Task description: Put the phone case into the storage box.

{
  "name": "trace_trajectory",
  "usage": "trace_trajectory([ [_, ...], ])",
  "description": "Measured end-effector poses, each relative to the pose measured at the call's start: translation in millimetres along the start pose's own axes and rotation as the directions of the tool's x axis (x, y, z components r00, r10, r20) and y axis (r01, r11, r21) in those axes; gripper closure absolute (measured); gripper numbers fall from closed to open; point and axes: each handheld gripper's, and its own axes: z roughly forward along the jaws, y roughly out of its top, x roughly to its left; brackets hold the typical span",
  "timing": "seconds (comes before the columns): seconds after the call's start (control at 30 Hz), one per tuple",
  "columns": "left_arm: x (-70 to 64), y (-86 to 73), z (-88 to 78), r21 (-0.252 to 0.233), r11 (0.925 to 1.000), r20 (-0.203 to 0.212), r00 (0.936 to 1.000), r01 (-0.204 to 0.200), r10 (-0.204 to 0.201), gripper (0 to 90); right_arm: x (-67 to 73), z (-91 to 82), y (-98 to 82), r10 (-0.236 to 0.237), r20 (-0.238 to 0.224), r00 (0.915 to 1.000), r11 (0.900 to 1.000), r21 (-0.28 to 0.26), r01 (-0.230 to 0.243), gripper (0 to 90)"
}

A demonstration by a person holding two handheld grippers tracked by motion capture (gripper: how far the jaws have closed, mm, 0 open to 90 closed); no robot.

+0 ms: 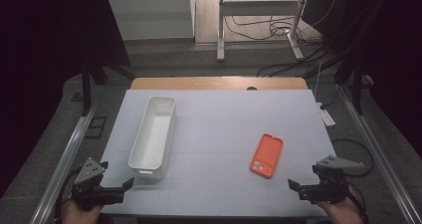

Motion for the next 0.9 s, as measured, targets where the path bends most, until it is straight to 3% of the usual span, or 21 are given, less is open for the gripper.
trace_trajectory([
  [0.9,0.7,-0.2,-0.3,-0.002,1.0000,0.013,0.9999,0.000,0.000,0.2,3.2,3.3,1.4,-0.030,0.014,0.9995,0.999,0.031,0.030,0.0],
])
